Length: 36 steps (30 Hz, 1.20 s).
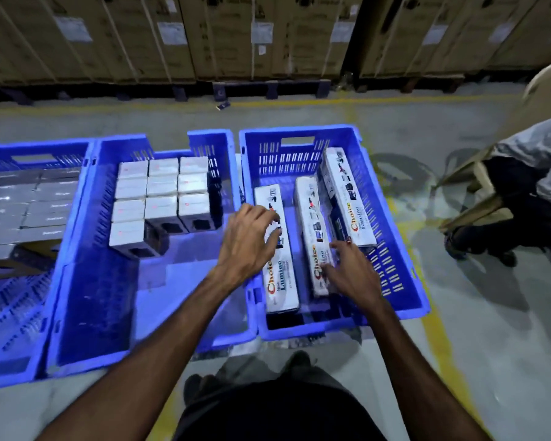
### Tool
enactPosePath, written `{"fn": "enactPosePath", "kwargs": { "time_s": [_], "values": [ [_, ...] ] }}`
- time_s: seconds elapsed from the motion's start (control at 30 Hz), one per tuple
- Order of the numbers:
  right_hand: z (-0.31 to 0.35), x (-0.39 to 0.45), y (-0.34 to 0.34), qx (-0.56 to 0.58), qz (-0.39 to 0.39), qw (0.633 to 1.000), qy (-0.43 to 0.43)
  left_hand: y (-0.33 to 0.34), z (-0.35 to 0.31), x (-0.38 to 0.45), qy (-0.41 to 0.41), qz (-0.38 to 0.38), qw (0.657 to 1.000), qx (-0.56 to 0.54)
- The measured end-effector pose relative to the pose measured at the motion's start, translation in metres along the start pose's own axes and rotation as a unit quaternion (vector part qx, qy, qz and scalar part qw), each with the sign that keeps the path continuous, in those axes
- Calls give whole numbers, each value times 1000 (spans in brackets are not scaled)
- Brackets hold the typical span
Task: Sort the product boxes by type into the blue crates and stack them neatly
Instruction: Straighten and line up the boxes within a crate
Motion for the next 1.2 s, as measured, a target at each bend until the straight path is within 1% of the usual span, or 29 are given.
{"fn": "enactPosePath", "kwargs": {
  "time_s": [0.13,0.23,0.37,0.43,0.53,0.67,0.8,0.93,1.0,1.1,1.2],
  "values": [
    [-14,8,-5,-15,81,997,-2,14,-10,9,-35,2,998,49],
    [-9,10,-11,-35,119,992,-11,21,-18,8,-50,-8,996,76],
    [15,13,-3,-40,110,993,-4,25,-19,9,-56,2,992,110],
    [27,17,4,-36,104,994,26,25,-19,11,-62,9,991,121],
    [33,21,7,-41,68,995,52,27,-19,12,-52,42,986,154],
    [30,27,2,-80,11,996,22,31,-20,15,-38,78,978,189],
    [41,45,-13,-109,-56,992,-6,32,-18,14,-36,88,976,195],
    [51,68,-25,-177,-156,971,-30,30,-18,13,-28,81,979,185],
    [48,79,-25,-212,-192,958,-30,29,-18,13,-25,78,980,180],
    [38,87,-18,-233,-198,952,-29,28,-19,12,-21,76,981,176],
    [34,89,-10,-217,-207,954,-13,28,-20,12,-22,83,980,180]
  ]
}}
Point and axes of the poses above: each hand's wrist, its own x-axis towards the middle knuckle, its own y-axis out of the palm, z = x × y, the point moved 2 cm from there along x, towards the middle knuckle, and after that the axes turned 1 degree about x, right-handed, at the moved point
